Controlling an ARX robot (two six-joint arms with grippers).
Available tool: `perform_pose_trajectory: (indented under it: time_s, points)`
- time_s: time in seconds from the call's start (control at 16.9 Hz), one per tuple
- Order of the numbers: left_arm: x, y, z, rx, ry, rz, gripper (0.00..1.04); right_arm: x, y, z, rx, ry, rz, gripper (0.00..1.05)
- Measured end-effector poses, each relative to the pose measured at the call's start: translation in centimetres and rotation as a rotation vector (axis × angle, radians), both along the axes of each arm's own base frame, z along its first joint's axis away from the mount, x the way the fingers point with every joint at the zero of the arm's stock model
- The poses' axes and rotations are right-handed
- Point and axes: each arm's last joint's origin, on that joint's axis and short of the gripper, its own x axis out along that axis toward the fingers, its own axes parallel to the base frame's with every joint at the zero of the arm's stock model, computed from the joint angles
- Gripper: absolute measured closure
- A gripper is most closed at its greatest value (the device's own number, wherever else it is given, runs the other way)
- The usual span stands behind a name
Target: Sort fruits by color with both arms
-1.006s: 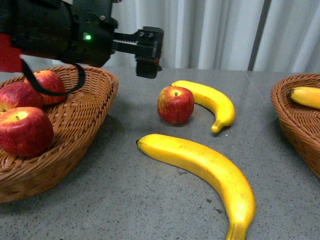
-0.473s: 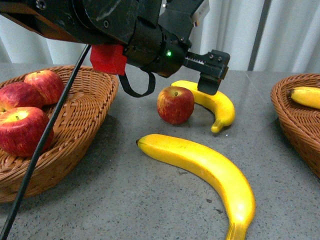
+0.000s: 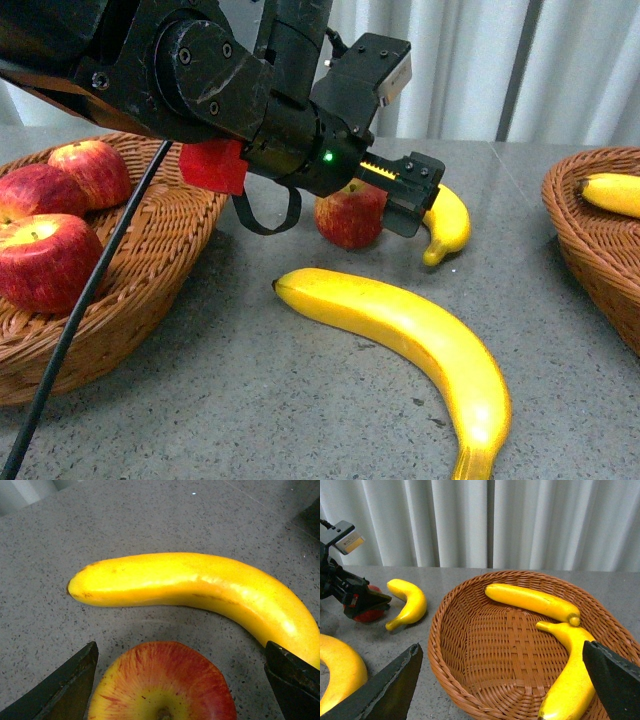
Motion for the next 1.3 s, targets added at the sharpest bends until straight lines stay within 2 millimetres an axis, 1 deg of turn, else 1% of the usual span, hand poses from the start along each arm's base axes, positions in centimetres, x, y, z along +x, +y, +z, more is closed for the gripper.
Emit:
perform_pose_trajectory:
  time_s: [0.18, 0.3, 0.35, 0.41, 0.59, 0.71, 0.83, 0.89, 0.95, 1.01, 1.12, 1.18, 1.3]
  points:
    - [-0.1, 0.1, -0.3, 0.013, 0.017, 0.000, 0.07, 0.0, 0.0, 0.0, 0.000, 0.000, 0.000, 0.07]
    - [-0.1, 0.5, -0.6, 0.019, 0.027, 0.005, 0.27, 0.0, 0.0, 0.0, 0.000, 0.000, 0.000, 0.07]
    - [-0.1, 0.7, -0.7, 0.019, 0.031, 0.007, 0.35, 0.0, 0.0, 0.0, 0.000, 0.000, 0.000, 0.07]
    - [-0.1, 0.7, -0.7, 0.021, 0.033, 0.007, 0.38, 0.0, 0.0, 0.0, 0.000, 0.000, 0.000, 0.07]
    - [-0.2, 1.6, 0.0, 0.025, 0.024, 0.041, 0.40, 0.0, 0.0, 0.0, 0.000, 0.000, 0.000, 0.07]
    - [0.1, 3.2, 2.5, 0.010, -0.048, 0.172, 0.40, 0.0, 0.0, 0.0, 0.000, 0.000, 0.000, 0.07]
    - [0.0, 5.4, 6.6, -0.059, -0.140, 0.352, 0.40, 0.0, 0.0, 0.0, 0.000, 0.000, 0.000, 0.07]
    - [-0.1, 6.6, 8.0, -0.094, -0.162, 0.432, 0.40, 0.0, 0.0, 0.0, 0.000, 0.000, 0.000, 0.07]
    - [-0.3, 7.8, 8.5, -0.123, -0.163, 0.504, 0.40, 0.0, 0.0, 0.0, 0.000, 0.000, 0.000, 0.07]
    - [-0.3, 9.0, 8.0, -0.140, -0.134, 0.577, 0.41, 0.0, 0.0, 0.0, 0.000, 0.000, 0.000, 0.07]
    - [-0.4, 10.9, 6.0, -0.143, -0.054, 0.658, 0.41, 0.0, 0.0, 0.0, 0.000, 0.000, 0.000, 0.07]
    - [-0.4, 11.5, 5.3, -0.149, -0.026, 0.687, 0.41, 0.0, 0.0, 0.0, 0.000, 0.000, 0.000, 0.07]
    - [-0.7, 11.9, 4.6, -0.158, 0.008, 0.719, 0.41, 0.0, 0.0, 0.0, 0.000, 0.000, 0.000, 0.07]
